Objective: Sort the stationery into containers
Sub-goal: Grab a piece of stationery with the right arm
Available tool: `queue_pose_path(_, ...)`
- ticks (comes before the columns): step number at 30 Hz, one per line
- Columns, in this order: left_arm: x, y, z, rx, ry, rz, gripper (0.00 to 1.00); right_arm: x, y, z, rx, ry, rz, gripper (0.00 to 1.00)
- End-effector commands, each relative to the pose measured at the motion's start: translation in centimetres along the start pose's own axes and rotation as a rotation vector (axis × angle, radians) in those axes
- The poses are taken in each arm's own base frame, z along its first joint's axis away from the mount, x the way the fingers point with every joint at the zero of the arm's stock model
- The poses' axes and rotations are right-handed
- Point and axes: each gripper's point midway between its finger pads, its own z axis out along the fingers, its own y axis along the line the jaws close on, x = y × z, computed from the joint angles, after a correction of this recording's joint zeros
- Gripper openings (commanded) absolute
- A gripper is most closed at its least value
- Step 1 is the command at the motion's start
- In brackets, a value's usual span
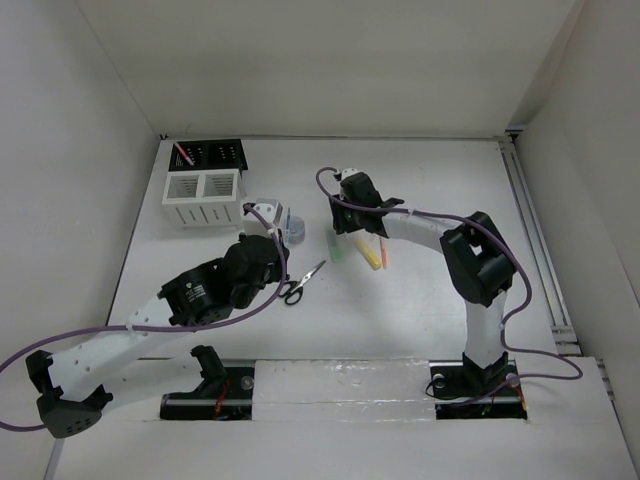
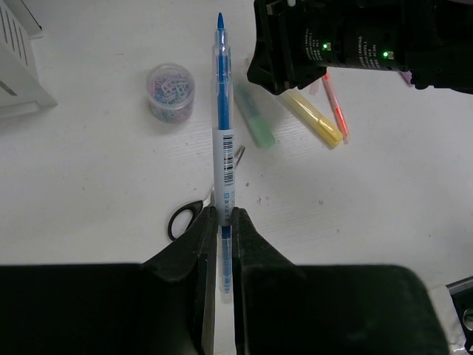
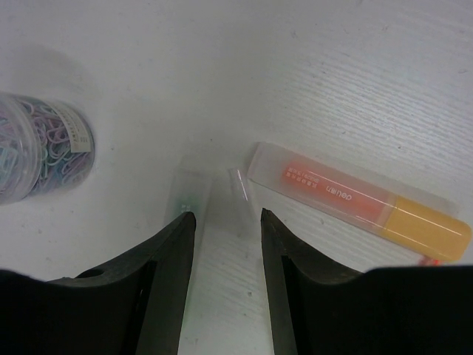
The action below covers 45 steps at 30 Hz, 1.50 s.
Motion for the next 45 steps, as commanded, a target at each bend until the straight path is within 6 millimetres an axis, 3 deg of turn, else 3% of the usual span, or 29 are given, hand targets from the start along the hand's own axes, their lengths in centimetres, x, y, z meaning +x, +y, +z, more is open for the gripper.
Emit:
queue_pose_path(1,-0.4,0.2,0.0,-0.006,-0.022,-0.006,0.0,-2.9,0.7,0.0,-0.029,-0.067,-0.009,0.47)
queue_pose_path(4,-0.4,0.2,0.0,-0.006,-0.022,-0.006,0.0,-2.8,0.5,0.2,-0.016,-0.061,-0.01,0.43)
queue_pose_path(24,-0.4,0.2,0.0,-0.006,-0.022,-0.006,0.0,-0.9,-1.4,2.1,0.02,-0.01,-0.003,0.43)
queue_pose_path(45,-0.3,0.0,0.0,0.002,-0.018,-0.006,0.0,1.1,-0.9,3.3,0.041,0.041,-0.06,0.36)
